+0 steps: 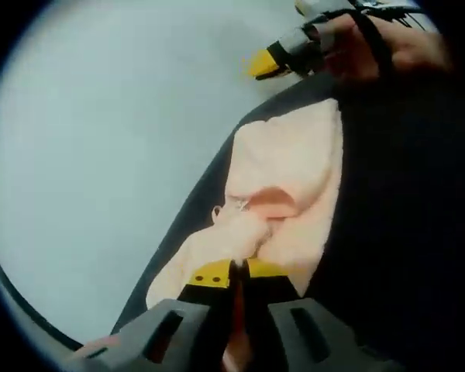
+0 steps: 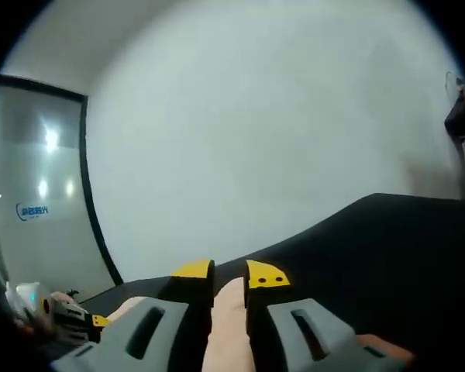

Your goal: Fold the towel on the table until its edges align and the towel forms a compact rectangular stack.

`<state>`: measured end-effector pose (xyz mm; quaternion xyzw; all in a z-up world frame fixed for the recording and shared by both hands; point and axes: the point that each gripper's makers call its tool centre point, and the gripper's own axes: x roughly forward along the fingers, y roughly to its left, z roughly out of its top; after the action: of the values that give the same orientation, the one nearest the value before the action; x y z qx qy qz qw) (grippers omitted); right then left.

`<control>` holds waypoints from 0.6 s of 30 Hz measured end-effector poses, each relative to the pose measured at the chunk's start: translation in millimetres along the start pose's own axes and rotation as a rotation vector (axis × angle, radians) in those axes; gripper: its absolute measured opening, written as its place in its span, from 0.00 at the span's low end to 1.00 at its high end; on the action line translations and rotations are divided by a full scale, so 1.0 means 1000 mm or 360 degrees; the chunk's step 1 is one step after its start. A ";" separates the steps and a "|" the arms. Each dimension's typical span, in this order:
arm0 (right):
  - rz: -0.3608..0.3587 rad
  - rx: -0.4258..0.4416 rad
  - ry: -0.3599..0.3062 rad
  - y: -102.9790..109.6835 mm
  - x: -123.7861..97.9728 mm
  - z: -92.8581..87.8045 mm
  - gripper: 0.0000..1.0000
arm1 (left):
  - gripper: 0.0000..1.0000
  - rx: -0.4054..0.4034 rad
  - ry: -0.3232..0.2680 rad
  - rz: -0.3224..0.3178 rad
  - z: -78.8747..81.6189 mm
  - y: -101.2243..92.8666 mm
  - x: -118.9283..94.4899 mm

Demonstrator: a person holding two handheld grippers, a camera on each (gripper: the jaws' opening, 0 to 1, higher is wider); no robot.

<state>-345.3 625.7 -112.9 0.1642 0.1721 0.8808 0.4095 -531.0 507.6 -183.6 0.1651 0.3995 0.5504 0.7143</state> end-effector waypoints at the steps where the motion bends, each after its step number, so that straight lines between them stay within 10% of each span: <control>1: 0.0003 0.0009 0.0002 0.000 0.000 0.000 0.13 | 0.01 -0.0015 -0.0024 -0.0022 0.003 0.001 -0.004; 7: 0.0008 0.0022 -0.0014 0.001 0.001 0.002 0.13 | 0.00 0.0016 -0.0106 -0.0080 0.013 -0.002 -0.035; 12: 0.0010 0.0016 -0.0012 0.003 0.001 0.001 0.13 | 0.06 -0.0011 -0.0079 -0.0180 -0.011 -0.027 -0.029; 15: -0.0025 0.0015 0.0007 -0.004 0.000 -0.002 0.13 | 0.19 -0.0253 -0.0296 -0.0310 0.020 -0.041 -0.038; 18: -0.0087 0.0058 0.0027 -0.017 0.001 -0.003 0.13 | 0.19 -0.0621 -0.0530 -0.0167 0.046 0.011 -0.048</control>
<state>-336.0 636.4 -122.9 0.1593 0.1959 0.8674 0.4289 -507.2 476.2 -128.5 0.0916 0.1708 0.5446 0.8160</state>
